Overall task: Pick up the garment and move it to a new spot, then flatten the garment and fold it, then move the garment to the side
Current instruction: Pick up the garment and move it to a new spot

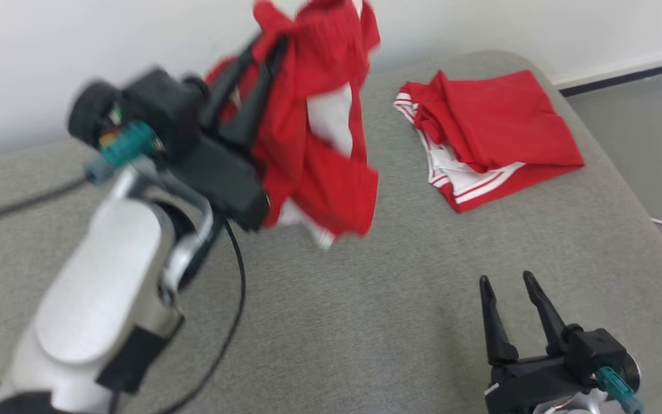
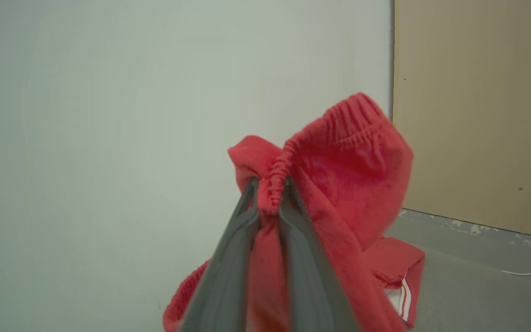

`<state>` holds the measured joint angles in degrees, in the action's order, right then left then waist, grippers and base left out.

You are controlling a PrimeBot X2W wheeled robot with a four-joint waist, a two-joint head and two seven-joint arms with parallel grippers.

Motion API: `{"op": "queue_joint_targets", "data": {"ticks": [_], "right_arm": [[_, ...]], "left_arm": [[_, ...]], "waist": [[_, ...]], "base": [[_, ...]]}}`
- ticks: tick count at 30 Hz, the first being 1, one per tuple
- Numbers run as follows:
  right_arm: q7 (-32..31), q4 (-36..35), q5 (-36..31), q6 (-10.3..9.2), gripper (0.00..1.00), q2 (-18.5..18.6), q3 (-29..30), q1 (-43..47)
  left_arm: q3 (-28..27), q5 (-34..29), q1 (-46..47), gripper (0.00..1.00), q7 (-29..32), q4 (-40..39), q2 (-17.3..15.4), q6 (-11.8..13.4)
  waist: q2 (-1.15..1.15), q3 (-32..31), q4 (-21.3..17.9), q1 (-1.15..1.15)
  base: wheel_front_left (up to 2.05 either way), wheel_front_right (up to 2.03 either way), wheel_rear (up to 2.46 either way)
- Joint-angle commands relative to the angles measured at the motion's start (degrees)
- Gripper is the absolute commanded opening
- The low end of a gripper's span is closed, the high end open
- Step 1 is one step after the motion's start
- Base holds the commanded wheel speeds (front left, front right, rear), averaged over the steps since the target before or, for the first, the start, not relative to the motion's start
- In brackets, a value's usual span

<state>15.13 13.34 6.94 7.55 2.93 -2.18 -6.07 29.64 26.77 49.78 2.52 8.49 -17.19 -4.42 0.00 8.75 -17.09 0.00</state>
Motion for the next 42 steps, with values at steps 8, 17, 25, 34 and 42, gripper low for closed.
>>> {"op": "queue_joint_targets", "data": {"ticks": [8,17,25,34,42], "right_arm": [[0.05,0.19,-0.83,-0.16,1.00,-0.09,1.24,1.17],[0.06,1.38,-0.58,-0.16,1.00,-0.06,-0.21,0.02],[0.06,1.89,-0.29,-0.16,1.00,-0.06,-0.55,0.05],[0.05,1.61,-0.11,-0.16,1.00,-0.07,0.54,1.16],[0.06,0.40,-0.33,-0.16,1.00,-0.07,1.69,1.01]], "left_arm": [[0.52,3.60,-12.47,0.00,-3.37,0.59,1.62,2.51],[1.66,7.06,-25.12,0.00,-8.79,11.38,3.36,2.31],[2.63,6.23,-25.96,0.88,-13.11,17.57,4.69,1.39],[0.44,4.96,-23.49,1.00,-16.48,13.37,3.76,2.59],[-5.43,3.87,-27.02,1.00,-17.60,7.82,-0.74,6.12]], "waist": [[0.00,-0.83,1.46,0.00],[0.00,-0.69,3.19,0.00],[0.00,-1.79,4.59,0.00],[0.00,-3.63,6.64,0.00],[0.00,-4.23,8.67,0.00]], "base": [[0.00,0.00,0.00],[0.00,0.00,0.00],[0.00,0.00,0.00],[0.00,0.00,0.00],[0.00,0.00,0.00]]}}
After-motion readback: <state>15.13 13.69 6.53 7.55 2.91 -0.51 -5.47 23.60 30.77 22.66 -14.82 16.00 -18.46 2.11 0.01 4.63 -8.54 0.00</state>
